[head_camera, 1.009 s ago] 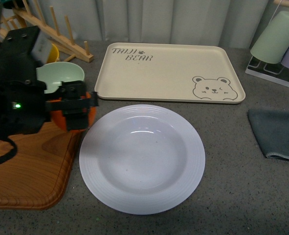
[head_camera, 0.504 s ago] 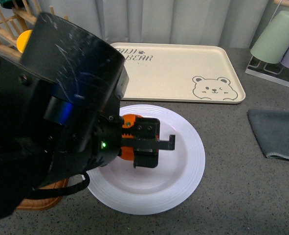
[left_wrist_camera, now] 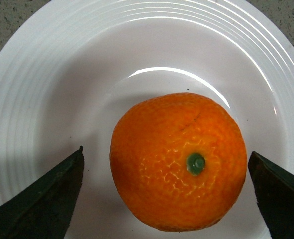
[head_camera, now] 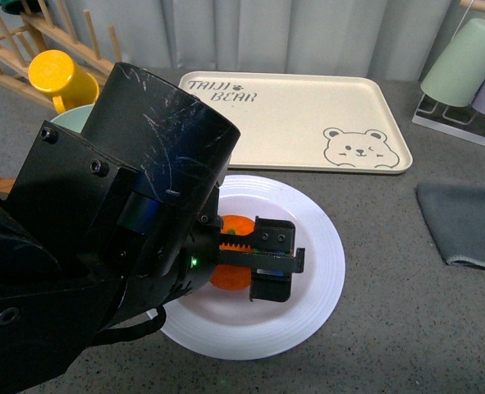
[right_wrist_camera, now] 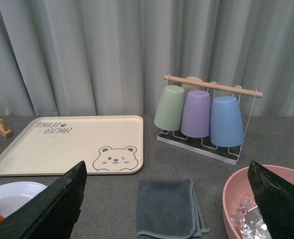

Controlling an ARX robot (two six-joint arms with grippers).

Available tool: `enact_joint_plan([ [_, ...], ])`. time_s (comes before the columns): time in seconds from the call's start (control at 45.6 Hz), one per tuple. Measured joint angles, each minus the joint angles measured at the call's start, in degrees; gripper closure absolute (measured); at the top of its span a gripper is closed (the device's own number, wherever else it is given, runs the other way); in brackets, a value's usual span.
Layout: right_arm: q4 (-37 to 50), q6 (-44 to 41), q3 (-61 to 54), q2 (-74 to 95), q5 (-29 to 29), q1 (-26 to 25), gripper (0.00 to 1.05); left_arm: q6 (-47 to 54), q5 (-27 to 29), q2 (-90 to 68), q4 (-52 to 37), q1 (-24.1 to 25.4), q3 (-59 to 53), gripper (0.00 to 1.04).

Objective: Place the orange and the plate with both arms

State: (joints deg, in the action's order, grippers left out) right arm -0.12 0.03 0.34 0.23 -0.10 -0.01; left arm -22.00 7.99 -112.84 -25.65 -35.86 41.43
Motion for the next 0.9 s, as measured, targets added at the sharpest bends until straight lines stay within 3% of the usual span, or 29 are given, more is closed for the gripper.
enact_joint_plan([
  [0.022,0.0,0.0,0.0,0.0,0.0,0.0,0.09,0.3,0.1,0.4,0.2,0.0,0.0,0.05],
  [0.417,0.0,0.0,0.0,0.0,0.0,0.0,0.09,4.5,8.8,25.5,2.6,5.9,-8.8,0.07],
  [0.768,0.0,0.0,0.0,0.0,0.0,0.0,0.09,7.3,16.0,60.3,19.3,12.5,-23.0,0.07],
  [0.899,0.0,0.0,0.0,0.0,-0.1,0.0,0.09,15.6,11.3,62.6,-5.3,15.6,-31.8,0.26],
])
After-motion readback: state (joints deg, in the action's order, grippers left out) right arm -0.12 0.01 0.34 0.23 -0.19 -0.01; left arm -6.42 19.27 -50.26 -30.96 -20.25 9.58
